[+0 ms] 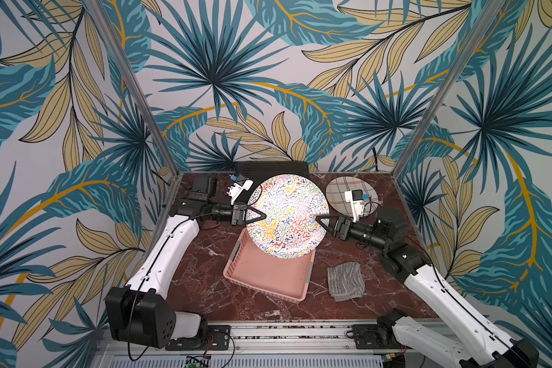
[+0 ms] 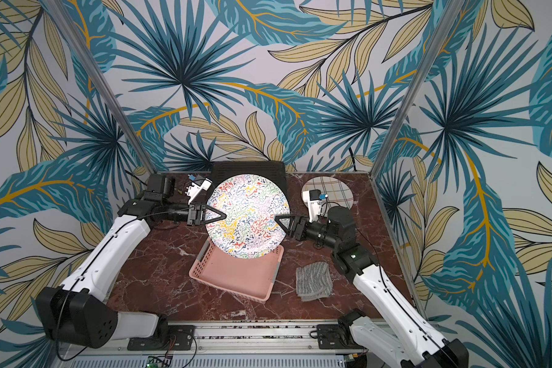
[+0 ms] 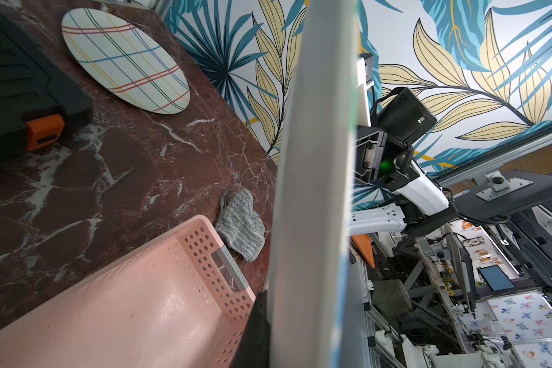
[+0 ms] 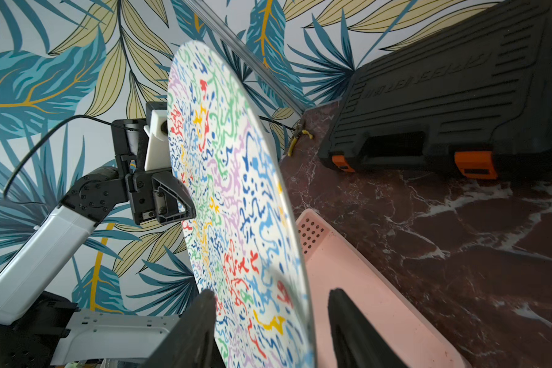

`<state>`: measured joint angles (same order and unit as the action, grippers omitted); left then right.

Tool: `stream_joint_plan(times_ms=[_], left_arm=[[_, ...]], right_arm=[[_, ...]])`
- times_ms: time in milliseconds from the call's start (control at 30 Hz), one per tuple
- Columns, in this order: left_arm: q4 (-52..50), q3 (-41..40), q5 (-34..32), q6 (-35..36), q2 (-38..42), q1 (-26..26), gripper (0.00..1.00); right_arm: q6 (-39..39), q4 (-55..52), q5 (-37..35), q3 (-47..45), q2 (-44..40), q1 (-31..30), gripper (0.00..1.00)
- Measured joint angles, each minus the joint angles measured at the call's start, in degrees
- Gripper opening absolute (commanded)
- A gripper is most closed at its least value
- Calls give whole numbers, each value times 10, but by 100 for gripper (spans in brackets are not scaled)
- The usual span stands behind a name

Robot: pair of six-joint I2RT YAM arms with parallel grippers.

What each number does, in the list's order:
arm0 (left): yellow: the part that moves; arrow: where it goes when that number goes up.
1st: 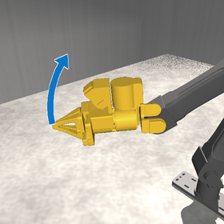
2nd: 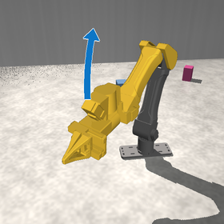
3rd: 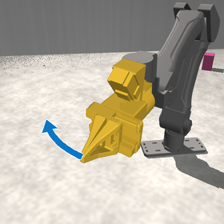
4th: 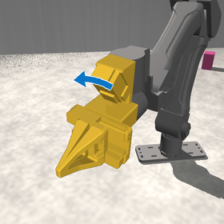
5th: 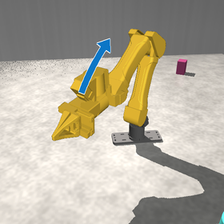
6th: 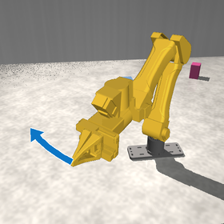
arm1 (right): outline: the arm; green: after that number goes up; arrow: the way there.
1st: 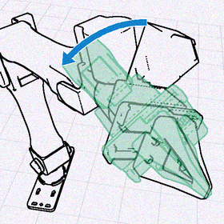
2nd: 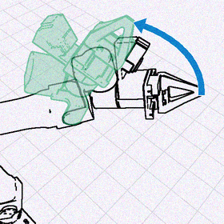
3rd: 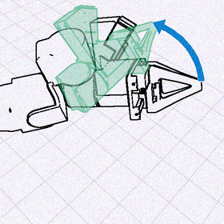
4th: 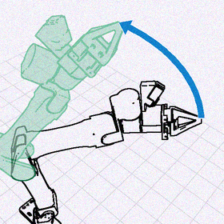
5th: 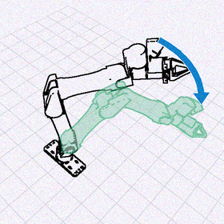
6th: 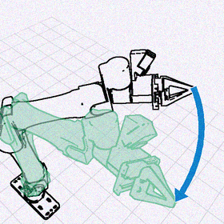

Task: Wipe the wet plate dry
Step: Place the plate on the plate.

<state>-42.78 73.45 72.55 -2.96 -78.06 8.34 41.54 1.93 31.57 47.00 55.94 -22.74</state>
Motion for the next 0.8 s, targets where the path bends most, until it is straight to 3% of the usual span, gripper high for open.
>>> stream_joint_plan(times_ms=[133, 200, 267, 400, 433, 567, 800], left_arm=[[4, 0, 4, -10, 0, 3, 0], [4, -2, 11, -33, -3, -6, 5], [19, -2, 36, -37, -7, -11, 25], [41, 0, 7, -42, -7, -1, 88], [40, 2, -3, -42, -8, -1, 98], [22, 33, -48, -25, -22, -5, 100], [-16, 74, -146, 17, -21, -55, 100]], right_arm=[[19, 48, 19, 0, 33, 0, 6], [29, 92, 55, -1, 38, 4, 0], [39, 114, 63, 2, 36, 5, 0], [68, 141, 56, -4, 57, 17, 0], [80, 147, 54, -9, 63, 25, 0], [122, 149, 28, -17, 65, 75, 0], [175, 83, -117, -19, 61, 204, 0]])
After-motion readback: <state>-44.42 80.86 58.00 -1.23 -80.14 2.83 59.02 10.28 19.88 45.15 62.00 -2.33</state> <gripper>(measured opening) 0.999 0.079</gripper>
